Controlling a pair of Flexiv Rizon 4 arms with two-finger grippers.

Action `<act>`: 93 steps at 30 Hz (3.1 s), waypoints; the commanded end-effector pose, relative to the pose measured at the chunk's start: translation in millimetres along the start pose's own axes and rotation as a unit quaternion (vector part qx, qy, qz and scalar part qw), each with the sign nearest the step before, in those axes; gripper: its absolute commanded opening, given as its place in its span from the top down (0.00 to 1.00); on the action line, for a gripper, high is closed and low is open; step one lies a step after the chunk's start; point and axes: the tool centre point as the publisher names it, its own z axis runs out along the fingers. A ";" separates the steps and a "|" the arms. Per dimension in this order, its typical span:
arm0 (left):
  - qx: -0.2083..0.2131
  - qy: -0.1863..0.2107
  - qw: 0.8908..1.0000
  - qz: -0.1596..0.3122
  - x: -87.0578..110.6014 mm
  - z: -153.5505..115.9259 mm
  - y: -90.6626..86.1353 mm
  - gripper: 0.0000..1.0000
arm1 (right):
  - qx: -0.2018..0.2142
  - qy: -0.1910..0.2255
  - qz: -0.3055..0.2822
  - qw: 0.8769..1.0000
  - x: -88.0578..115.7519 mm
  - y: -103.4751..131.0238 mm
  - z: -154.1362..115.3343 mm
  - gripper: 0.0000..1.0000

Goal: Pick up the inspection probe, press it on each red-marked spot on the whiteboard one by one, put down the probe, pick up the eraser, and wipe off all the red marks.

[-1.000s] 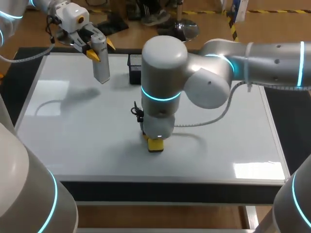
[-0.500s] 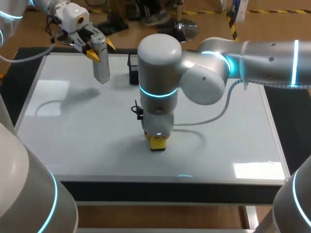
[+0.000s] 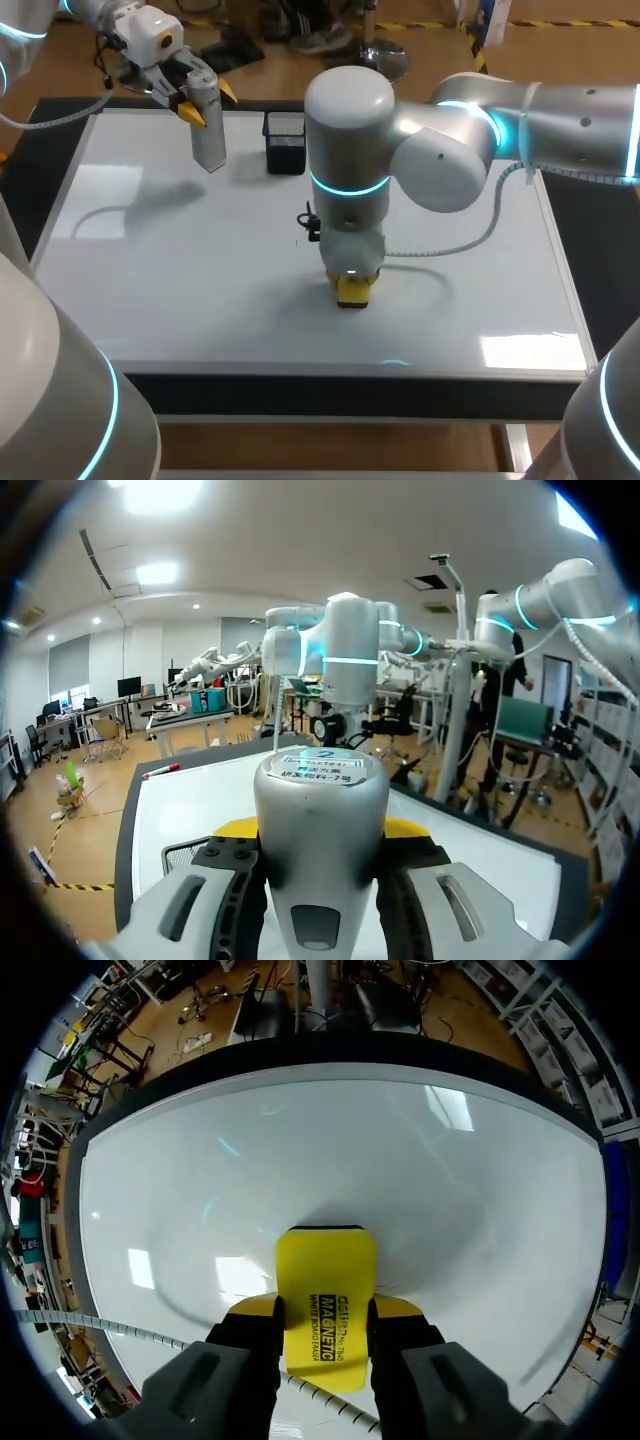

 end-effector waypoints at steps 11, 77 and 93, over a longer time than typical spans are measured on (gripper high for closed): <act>0.005 0.014 1.000 0.000 -5.4 -6.9 2.5 1.00 | -0.004 0.004 -0.006 1.000 24.8 -11.7 -18.9 1.00; 0.005 0.014 1.000 0.000 -5.4 -6.9 2.5 1.00 | -0.003 -0.036 -0.033 0.999 -2.0 -192.1 -46.7 1.00; 0.005 0.014 1.000 0.000 -5.4 -6.9 2.5 1.00 | 0.008 -0.022 -0.024 0.999 -10.6 -253.5 -42.2 1.00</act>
